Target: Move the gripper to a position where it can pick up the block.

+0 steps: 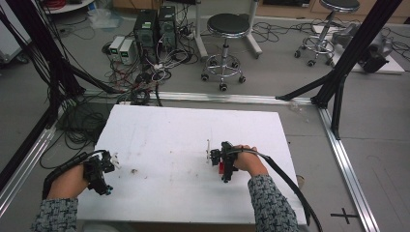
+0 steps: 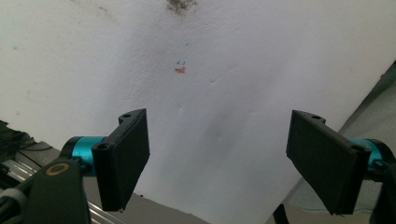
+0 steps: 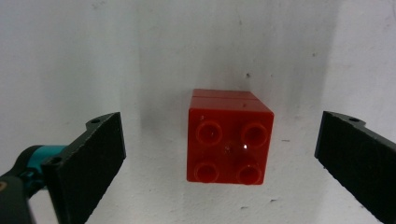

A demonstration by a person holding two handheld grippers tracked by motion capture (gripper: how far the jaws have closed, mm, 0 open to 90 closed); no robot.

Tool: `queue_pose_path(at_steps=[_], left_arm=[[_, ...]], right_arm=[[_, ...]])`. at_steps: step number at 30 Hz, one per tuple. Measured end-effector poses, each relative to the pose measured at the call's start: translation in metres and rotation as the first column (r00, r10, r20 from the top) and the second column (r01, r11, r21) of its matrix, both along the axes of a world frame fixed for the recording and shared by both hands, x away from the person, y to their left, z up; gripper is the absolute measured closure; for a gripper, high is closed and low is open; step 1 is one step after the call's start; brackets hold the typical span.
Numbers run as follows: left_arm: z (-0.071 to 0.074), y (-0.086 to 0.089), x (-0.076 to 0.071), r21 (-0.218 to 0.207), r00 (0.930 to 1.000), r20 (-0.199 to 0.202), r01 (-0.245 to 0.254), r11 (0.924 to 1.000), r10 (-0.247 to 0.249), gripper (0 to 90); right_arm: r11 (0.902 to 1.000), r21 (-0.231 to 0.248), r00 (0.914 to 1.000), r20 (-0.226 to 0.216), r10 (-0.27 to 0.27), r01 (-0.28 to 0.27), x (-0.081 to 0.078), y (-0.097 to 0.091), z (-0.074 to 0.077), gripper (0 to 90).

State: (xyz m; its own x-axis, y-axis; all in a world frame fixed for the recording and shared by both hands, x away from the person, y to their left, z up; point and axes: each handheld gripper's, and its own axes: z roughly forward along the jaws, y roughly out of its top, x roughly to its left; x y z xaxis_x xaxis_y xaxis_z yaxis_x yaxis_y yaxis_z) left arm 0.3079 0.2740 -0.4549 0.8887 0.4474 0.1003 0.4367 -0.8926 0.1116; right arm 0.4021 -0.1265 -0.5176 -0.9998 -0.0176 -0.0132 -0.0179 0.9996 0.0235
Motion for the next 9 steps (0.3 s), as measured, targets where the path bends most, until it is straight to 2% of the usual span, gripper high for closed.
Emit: queue_pose_path(at_steps=[1, 2, 9], left_arm=[[0.0001, 0.0001, -0.0001, -0.001, 1.0, 0.0, 0.0, 1.0, 0.0, 21.7], [0.0004, 0.0002, -0.0001, -0.001, 1.0, 0.0, 0.0, 1.0, 0.0, 21.7], [0.0008, 0.0003, -0.0003, -0.009, 1.0, 0.005, -0.004, 1.0, 0.004, 21.7]], right_arm=[[0.9999, 0.003, 0.9999, -0.003, 0.011, -0.011, 0.0009, 0.0002, -0.0008, 1.0], [1.0, -0.003, 1.0, -0.007, -0.003, 0.003, 0.0001, 0.0005, -0.001, 1.0], [1.0, -0.005, 1.0, -0.006, 0.001, -0.001, 0.0001, 0.0003, -0.0013, 1.0]])
